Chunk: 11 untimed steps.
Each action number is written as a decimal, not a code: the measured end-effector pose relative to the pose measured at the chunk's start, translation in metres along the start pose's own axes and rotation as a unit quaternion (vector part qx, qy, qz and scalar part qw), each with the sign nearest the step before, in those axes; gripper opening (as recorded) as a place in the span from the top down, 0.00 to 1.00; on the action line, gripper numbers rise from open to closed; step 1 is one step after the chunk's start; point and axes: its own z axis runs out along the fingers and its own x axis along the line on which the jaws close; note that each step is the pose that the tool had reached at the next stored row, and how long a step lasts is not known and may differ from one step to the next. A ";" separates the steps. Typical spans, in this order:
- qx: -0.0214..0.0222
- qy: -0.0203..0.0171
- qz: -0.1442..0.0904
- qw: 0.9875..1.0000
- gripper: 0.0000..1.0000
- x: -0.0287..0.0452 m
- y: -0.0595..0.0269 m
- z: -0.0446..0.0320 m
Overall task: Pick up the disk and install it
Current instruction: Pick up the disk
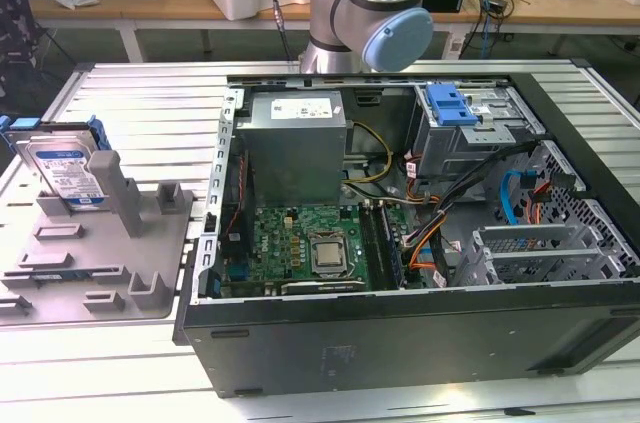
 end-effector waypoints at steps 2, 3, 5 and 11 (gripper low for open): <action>0.003 0.000 -0.005 1.000 0.46 0.0000 0.0026 0.0034; 0.003 0.000 -0.006 1.000 0.46 0.0000 0.0033 0.0043; 0.005 0.000 -0.009 1.000 0.46 0.0000 0.0054 0.0063; 0.005 0.000 -0.010 1.000 0.46 -0.0001 0.0069 0.0075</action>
